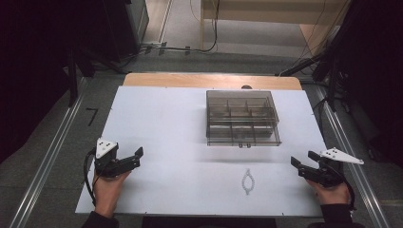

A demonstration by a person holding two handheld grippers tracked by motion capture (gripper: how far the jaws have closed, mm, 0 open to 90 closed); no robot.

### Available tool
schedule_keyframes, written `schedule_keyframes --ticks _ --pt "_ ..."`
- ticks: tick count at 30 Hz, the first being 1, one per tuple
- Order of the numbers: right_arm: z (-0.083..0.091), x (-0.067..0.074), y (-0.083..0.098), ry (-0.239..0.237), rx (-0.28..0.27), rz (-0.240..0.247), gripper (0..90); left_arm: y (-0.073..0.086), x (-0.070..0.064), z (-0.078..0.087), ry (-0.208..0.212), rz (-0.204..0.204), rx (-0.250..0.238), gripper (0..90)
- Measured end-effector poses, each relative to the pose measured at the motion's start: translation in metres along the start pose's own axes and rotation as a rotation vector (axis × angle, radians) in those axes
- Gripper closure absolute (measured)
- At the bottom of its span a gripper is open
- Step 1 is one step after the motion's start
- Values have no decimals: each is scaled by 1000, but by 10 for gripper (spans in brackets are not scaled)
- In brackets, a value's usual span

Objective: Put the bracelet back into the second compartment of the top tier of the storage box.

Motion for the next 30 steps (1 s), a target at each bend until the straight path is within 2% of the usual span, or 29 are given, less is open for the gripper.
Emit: schedule_keyframes --ticks 9,17,30 --pt "-2 5 0 -9 16 26 236 1 1 0 -4 1 8 74" --pt "-4 7 1 -20 27 29 239 1 1 0 -8 -1 9 74" --pt "-3 14 0 -25 24 46 240 2 1 0 -7 -2 11 75"
Point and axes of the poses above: each handheld gripper's, and its own axes: z roughly backward along the jaws, y roughly out of its underside, x roughly to its left, the point moved 6 cm from there along -z, roughly forward along the jaws, and after that the axes turned 10 degrees about x, right-handed, at the moved point
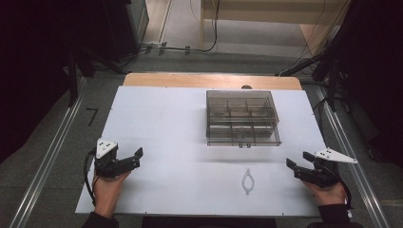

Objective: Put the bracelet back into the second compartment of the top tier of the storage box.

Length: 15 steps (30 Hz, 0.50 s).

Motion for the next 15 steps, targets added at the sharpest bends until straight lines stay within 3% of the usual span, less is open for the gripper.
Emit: schedule_keyframes --ticks 15 --pt "0 19 -1 -23 2 44 242 0 0 0 -2 -3 2 75"
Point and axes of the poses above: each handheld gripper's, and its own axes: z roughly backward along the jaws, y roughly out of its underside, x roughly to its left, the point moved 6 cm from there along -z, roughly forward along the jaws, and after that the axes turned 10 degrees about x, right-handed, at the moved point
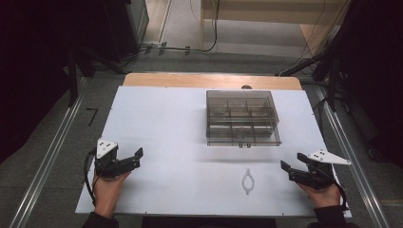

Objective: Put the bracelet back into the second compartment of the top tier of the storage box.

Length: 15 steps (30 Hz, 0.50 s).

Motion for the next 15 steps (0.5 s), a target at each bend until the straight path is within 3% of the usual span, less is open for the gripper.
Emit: schedule_keyframes --ticks 15 --pt "-1 12 -1 -22 1 17 261 0 0 0 4 1 2 75"
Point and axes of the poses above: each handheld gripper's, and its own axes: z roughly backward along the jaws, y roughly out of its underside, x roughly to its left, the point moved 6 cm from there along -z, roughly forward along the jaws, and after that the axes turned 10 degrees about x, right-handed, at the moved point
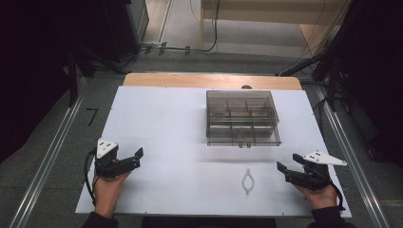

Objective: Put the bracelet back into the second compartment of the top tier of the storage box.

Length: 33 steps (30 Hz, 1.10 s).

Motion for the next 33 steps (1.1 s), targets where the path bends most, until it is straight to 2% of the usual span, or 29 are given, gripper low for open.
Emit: schedule_keyframes --ticks 9,33 --pt "-2 5 -1 -8 5 12 276 0 0 0 2 -2 1 74" --pt "-14 30 -6 -61 28 67 342 0 0 -1 6 1 6 75"
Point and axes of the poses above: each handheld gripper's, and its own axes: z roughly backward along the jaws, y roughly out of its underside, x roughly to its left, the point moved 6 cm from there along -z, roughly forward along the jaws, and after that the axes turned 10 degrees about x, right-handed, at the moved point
